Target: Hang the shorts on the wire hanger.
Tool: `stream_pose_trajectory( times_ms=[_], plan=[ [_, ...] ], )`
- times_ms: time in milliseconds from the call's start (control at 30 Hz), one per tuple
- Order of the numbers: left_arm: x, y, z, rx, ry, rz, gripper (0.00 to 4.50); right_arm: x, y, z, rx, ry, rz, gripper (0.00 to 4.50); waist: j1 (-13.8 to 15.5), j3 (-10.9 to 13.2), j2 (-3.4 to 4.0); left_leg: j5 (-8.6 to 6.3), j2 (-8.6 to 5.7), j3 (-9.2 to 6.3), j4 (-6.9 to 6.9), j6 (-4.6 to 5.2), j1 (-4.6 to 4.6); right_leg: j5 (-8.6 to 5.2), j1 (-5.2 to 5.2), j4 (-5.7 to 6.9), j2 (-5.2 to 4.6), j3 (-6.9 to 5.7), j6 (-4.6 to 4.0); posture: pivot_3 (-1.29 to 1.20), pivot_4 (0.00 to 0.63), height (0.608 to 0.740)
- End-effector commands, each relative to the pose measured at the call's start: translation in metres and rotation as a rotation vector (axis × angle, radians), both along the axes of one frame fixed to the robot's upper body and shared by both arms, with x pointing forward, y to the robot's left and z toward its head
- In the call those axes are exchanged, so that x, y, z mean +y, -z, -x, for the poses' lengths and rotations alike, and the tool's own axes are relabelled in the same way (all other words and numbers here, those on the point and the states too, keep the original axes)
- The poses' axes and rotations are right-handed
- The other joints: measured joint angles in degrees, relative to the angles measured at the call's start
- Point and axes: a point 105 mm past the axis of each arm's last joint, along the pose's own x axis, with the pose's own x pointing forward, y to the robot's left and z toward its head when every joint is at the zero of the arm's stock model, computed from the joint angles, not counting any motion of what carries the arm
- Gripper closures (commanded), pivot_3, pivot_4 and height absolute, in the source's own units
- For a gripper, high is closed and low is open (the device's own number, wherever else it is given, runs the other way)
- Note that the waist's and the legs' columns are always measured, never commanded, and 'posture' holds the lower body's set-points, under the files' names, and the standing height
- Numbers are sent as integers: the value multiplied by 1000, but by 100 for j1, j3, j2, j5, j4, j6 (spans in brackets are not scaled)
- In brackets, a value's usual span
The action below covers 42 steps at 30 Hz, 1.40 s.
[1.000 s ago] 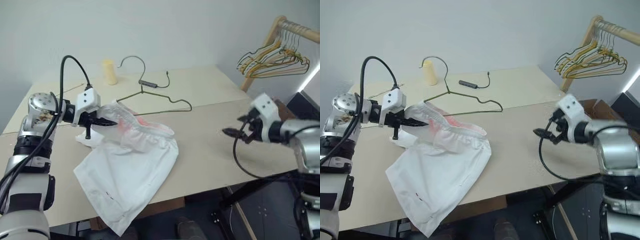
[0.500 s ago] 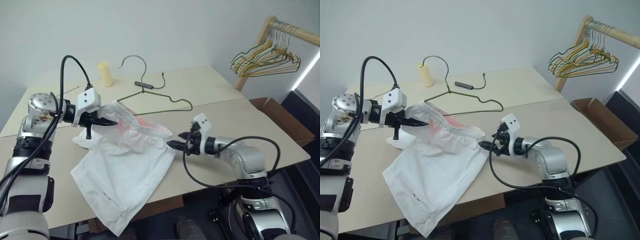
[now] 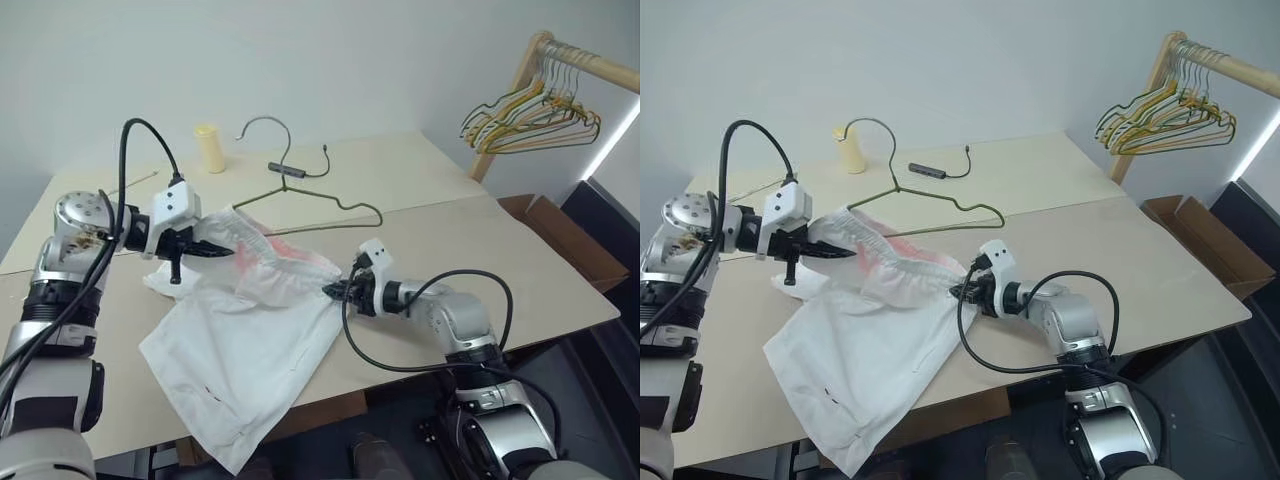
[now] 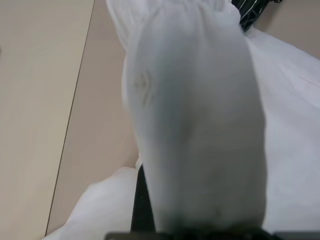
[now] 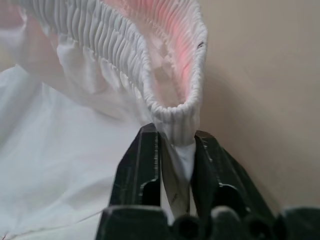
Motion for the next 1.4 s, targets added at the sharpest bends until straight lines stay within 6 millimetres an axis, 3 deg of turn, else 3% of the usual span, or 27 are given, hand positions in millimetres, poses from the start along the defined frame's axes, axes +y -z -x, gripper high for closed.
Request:
stream_pose_trajectory(
  times_ms=[33, 233, 567, 833, 1067, 1400],
  plan=[
    [8, -14, 3, -50, -18, 11, 4500, -12, -25, -4, -89, 20, -31, 4481, 0, 0, 0, 0, 0, 0, 0, 0, 0, 0, 0, -3, 0, 0, 0, -135, 28, 740],
    [25, 0, 14, -1, -36, -48, 4500, -42, -41, -11, -122, 82, -34, 4481, -16, 1, 1, 0, 1, 2, -3, 0, 3, 0, 0, -16, 0, 2, 0, -146, 27, 740],
    [28, 2, 16, -15, -66, -33, 4500, -65, -48, -14, -142, 104, 9, 4481, 9, 1, 1, 0, 0, 2, -4, 0, 0, -1, 2, -25, -1, 0, 1, -147, 28, 740],
    [18, -11, 17, -51, -28, 92, 4500, -66, -38, -14, -108, 100, 22, 4481, -1, 1, 1, 0, 2, 2, -3, 0, 0, -1, 2, -24, -1, 1, 1, -146, 25, 740],
    [18, 1, 29, 3, 25, 27, 4500, -70, -39, -16, -105, 107, 25, 4481, -6, 1, 1, 0, 2, 3, -4, 0, 0, -1, 1, -25, -1, 1, 1, -145, 20, 740],
    [28, 13, 23, -6, -38, -53, 4500, -76, -46, -19, -121, 111, 30, 4481, 2, 1, 1, 0, 2, 2, -4, 0, -2, -1, 1, -27, -1, 0, 1, -143, 13, 740]
  ],
)
